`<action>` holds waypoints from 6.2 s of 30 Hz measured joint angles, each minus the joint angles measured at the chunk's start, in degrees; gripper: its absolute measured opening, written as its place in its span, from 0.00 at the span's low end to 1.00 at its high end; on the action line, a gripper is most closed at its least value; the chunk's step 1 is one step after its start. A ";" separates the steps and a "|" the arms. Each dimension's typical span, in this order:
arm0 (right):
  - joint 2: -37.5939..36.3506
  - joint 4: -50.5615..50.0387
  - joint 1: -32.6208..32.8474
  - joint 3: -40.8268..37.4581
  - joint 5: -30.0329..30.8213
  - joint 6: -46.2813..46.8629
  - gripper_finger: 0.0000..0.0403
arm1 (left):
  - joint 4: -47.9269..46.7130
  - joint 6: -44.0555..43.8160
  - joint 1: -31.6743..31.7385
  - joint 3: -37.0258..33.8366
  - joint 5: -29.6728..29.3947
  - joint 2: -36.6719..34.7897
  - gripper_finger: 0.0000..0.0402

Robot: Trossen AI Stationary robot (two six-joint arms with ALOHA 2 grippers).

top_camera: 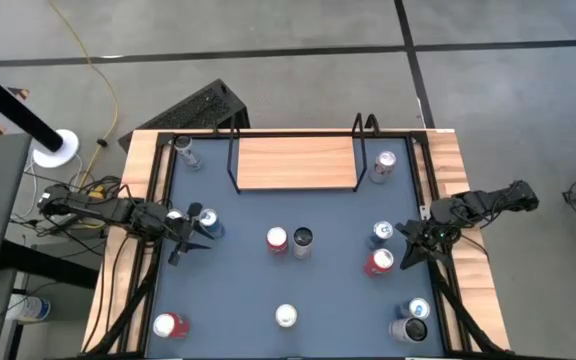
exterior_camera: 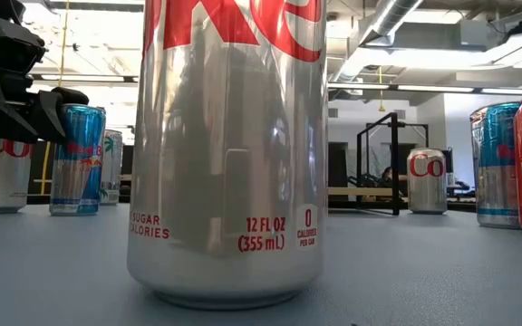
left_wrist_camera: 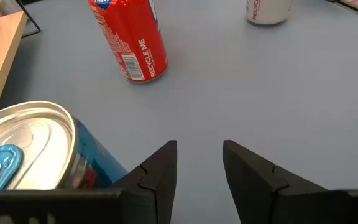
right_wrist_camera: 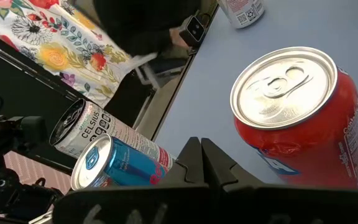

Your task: Place canned beverage on shelf

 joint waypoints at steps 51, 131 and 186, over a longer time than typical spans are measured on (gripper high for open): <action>0.00 11.59 -0.24 -1.68 11.79 -23.88 0.00 | 20.24 -16.42 -0.02 -0.02 -4.57 0.02 0.31; 41.90 48.34 -14.10 14.21 45.00 -43.03 0.60 | -29.05 -23.22 10.19 38.76 -10.23 42.87 0.79; 41.90 48.28 -11.47 14.21 44.87 -40.36 0.60 | -36.71 22.55 37.05 95.14 3.31 81.88 0.56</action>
